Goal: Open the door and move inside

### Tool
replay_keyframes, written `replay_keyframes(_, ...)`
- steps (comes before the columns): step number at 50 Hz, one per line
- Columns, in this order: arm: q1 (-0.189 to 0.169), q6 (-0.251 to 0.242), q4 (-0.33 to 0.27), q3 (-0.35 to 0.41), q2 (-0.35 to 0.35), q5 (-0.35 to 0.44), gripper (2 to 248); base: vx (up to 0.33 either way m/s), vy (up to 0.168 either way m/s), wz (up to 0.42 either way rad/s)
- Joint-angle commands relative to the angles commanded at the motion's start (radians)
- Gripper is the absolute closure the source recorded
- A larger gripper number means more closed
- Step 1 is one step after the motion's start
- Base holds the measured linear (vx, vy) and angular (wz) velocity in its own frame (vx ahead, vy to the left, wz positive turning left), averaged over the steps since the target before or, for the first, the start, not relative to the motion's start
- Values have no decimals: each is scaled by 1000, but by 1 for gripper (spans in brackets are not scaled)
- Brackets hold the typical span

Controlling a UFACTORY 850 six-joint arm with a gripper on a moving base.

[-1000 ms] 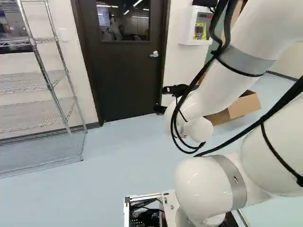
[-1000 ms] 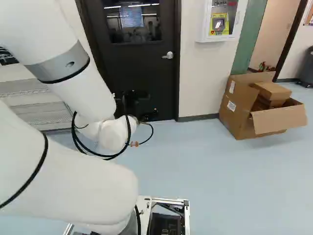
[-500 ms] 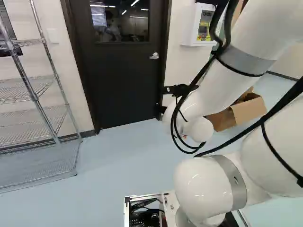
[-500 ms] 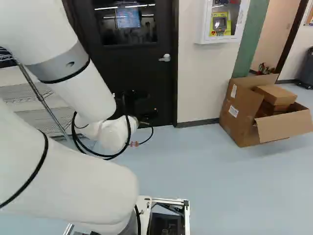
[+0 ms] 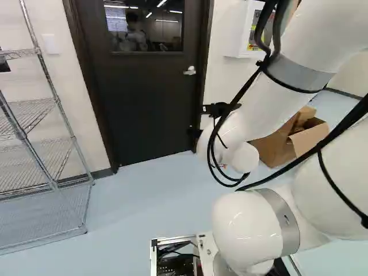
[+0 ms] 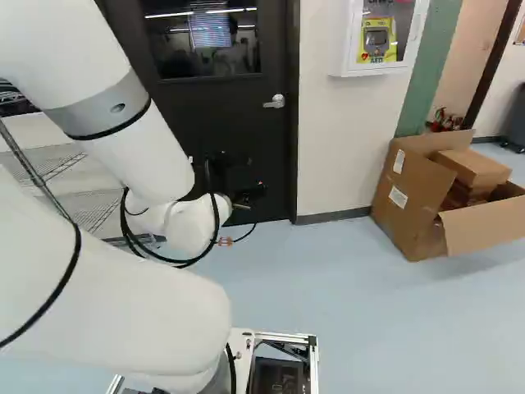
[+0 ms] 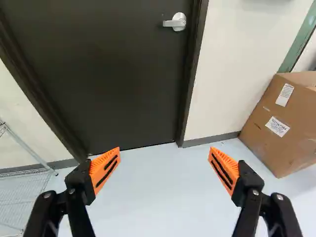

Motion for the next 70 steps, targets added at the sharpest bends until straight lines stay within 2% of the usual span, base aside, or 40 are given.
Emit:
replay_keyframes(50, 0, 0, 0, 0, 0, 0, 3, 254, 40, -5)
replay_keyframes(70, 0, 0, 0, 0, 0, 0, 3, 272, 5, -15)
